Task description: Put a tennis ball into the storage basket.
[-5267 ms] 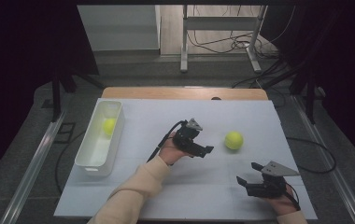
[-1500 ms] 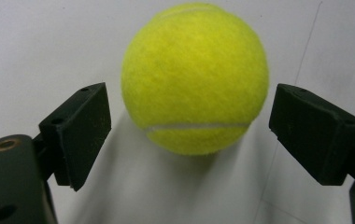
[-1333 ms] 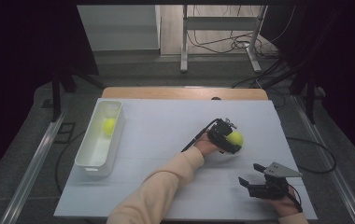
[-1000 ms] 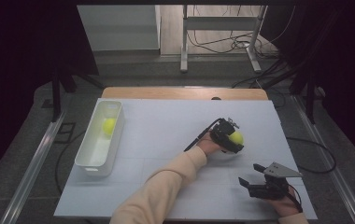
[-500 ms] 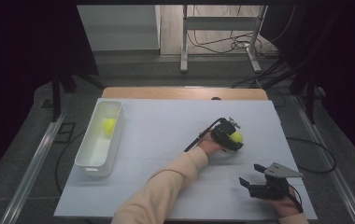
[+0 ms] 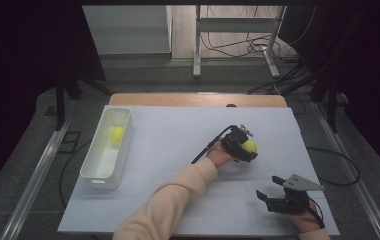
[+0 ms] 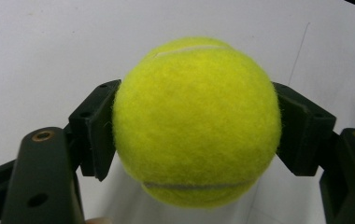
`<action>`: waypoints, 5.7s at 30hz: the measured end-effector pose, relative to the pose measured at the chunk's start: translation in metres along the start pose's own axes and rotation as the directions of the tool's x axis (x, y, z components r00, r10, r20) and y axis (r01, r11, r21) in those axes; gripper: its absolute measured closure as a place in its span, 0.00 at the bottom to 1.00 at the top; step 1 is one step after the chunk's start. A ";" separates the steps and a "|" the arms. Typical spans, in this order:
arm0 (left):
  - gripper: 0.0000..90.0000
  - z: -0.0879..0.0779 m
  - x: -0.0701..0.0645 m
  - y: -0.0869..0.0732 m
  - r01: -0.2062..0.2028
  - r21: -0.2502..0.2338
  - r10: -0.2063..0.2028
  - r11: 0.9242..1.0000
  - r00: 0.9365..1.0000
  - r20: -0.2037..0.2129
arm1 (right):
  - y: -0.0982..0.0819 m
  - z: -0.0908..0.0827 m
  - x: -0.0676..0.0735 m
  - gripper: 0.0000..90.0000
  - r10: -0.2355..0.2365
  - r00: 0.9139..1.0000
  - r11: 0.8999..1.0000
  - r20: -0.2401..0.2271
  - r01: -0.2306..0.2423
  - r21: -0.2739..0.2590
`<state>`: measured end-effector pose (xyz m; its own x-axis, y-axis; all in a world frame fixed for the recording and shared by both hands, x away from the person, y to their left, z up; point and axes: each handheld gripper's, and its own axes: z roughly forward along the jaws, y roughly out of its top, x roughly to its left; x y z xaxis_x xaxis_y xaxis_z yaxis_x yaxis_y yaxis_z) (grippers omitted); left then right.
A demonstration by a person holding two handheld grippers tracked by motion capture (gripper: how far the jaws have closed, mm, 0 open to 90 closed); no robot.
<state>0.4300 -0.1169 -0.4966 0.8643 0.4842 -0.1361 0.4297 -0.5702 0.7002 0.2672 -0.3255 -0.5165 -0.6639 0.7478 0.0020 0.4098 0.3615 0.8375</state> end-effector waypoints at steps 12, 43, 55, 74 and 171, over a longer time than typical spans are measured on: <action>0.29 -0.015 0.000 -0.008 0.011 -0.018 -0.011 1.000 1.000 0.011 | 0.000 0.000 0.000 0.20 -0.001 1.000 1.000 0.000 0.001 0.000; 0.29 -0.051 -0.004 -0.031 0.002 -0.081 0.000 0.997 0.999 0.034 | 0.000 0.000 0.000 0.20 -0.003 1.000 1.000 0.006 0.003 0.004; 0.29 -0.065 -0.005 -0.040 0.006 -0.086 -0.004 0.996 1.000 0.029 | 0.000 0.001 0.001 0.20 -0.004 1.000 1.000 0.006 0.004 0.005; 0.29 -0.090 -0.013 -0.053 -0.009 -0.098 0.012 0.995 0.999 0.032 | 0.000 0.001 0.002 0.20 -0.006 1.000 1.000 0.011 0.006 0.010; 0.29 -0.174 0.020 -0.104 0.083 -0.205 -0.107 0.975 0.988 -0.109 | -0.001 0.001 0.001 0.20 -0.002 1.000 1.000 0.024 0.002 0.013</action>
<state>0.3569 0.0675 -0.4504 0.7796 0.6119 -0.1332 0.4374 -0.3798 0.8151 0.2662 -0.3245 -0.5174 -0.6499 0.7599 -0.0128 0.4167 0.3703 0.8302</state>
